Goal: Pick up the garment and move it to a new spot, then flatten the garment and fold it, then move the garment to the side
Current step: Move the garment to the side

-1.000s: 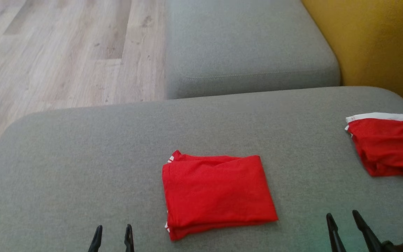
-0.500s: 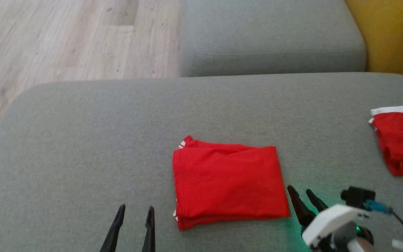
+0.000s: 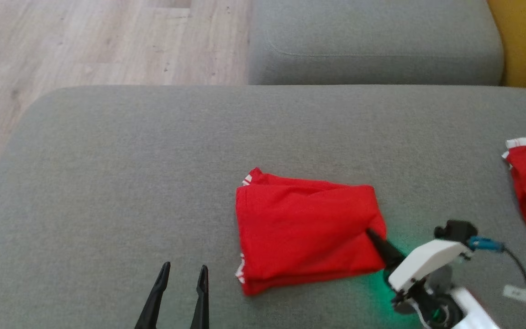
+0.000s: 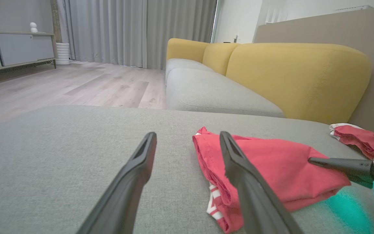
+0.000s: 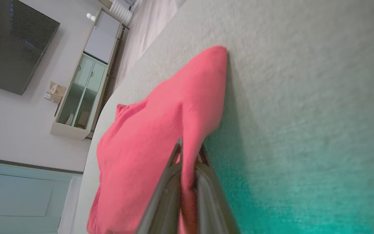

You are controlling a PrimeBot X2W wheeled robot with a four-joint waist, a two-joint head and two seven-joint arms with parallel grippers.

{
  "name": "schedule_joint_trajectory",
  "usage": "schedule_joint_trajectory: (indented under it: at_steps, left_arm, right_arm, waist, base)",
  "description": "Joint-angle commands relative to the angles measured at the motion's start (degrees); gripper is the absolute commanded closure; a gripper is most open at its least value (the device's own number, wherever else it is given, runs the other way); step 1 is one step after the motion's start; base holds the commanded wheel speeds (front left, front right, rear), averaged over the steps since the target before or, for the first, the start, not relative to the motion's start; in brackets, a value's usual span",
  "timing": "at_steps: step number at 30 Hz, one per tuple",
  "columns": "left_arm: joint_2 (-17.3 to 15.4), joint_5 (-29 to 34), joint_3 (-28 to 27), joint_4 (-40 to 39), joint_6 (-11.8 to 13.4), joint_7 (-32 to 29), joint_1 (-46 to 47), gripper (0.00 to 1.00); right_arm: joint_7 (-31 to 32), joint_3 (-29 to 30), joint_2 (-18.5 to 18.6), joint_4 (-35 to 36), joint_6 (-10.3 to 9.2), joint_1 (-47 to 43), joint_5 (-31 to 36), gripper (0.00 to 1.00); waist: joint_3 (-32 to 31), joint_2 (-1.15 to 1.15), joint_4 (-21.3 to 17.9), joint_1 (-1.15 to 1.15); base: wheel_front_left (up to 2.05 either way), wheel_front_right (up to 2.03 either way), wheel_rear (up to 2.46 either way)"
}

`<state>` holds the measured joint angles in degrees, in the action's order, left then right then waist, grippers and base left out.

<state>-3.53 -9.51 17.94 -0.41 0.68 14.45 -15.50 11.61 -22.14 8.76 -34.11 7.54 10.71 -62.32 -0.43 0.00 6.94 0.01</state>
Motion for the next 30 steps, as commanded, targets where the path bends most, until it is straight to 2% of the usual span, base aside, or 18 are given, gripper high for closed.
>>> schedule_joint_trajectory:
  at_steps: [1,3,4,11,12,13,20,26,27,28,29,30]
  left_arm:
    - [0.65,-0.35,-1.13,-1.89,0.64,0.55,3.01,0.00]
    - [0.65,-0.49,-0.99,-2.15,0.76,0.55,3.28,0.00]
    - [0.65,-0.66,-0.93,-2.70,0.80,0.55,3.91,0.00]
    - [0.65,-0.05,-1.35,-5.08,0.78,0.55,8.10,0.00]
    - [0.65,-0.05,-1.35,-5.08,0.78,0.55,8.10,0.00]
    - [0.65,0.29,-1.52,-5.28,0.71,0.55,8.83,0.00]
    - [0.65,1.96,-2.63,-5.88,0.11,0.55,13.62,0.00]
    - [0.65,0.66,-2.93,-5.29,-1.06,0.55,16.31,0.00]
    - [0.65,0.78,-2.93,-5.16,-1.18,0.55,16.67,0.00]
    - [0.65,0.94,-2.99,-5.08,-1.22,0.55,16.98,0.00]
    - [0.65,1.11,-3.06,-5.05,-1.25,0.55,17.22,0.00]
    - [0.65,1.09,-3.21,-4.93,-1.07,0.55,17.28,0.00]
  right_arm:
    - [-2.02,-1.43,2.35,2.88,-0.05,3.37,-0.62,1.00]
    - [-2.95,-2.56,4.65,3.96,-0.05,4.46,-0.44,1.00]
    - [-3.53,-3.65,7.62,5.04,-0.05,6.10,0.41,1.00]
    - [-4.07,-5.46,20.10,8.25,-0.05,14.33,5.05,1.00]
    - [-4.07,-5.46,20.10,8.25,-0.05,14.33,5.05,1.00]
    - [-4.03,-5.33,21.79,8.61,-0.05,15.56,5.56,1.00]
    - [-3.95,-1.46,31.90,8.83,-0.05,21.88,8.30,1.00]
    - [-4.88,3.86,37.63,6.48,-0.05,22.97,10.08,1.00]
    - [-4.83,4.32,38.07,5.74,-0.05,22.58,10.50,0.78]
    - [-4.71,4.62,38.29,5.18,-0.05,22.15,10.92,0.10]
    - [-5.04,5.20,38.22,4.55,-0.05,21.80,11.41,0.00]
    - [-5.26,5.50,37.89,4.19,-0.05,21.29,11.87,0.00]
  waist:
    - [0.56,0.00,-0.93,-0.01]
    - [1.49,0.00,-2.11,-0.01]
    - [2.90,0.00,-3.60,-0.01]
    - [10.02,0.00,-10.21,-0.01]
    - [10.02,0.00,-10.21,-0.01]
    - [11.14,0.00,-11.19,-0.01]
    - [17.27,0.00,-15.86,-0.01]
    - [20.09,0.00,-17.15,-0.01]
    - [20.19,0.00,-17.03,-0.01]
    - [20.21,0.00,-16.92,-0.01]
    - [20.08,0.00,-16.78,-0.01]
    - [19.74,0.00,-16.61,-0.01]
  base:
    - [0.00,0.00,0.00]
    - [0.00,0.00,0.00]
    - [0.00,0.00,0.00]
    - [0.00,0.00,0.00]
    - [0.00,0.00,0.00]
    - [0.00,0.00,0.00]
    - [0.00,0.00,0.00]
    - [0.00,0.00,0.00]
    - [0.00,0.00,0.00]
    - [0.00,0.00,0.00]
    - [0.00,0.00,0.00]
    - [0.00,0.00,0.00]
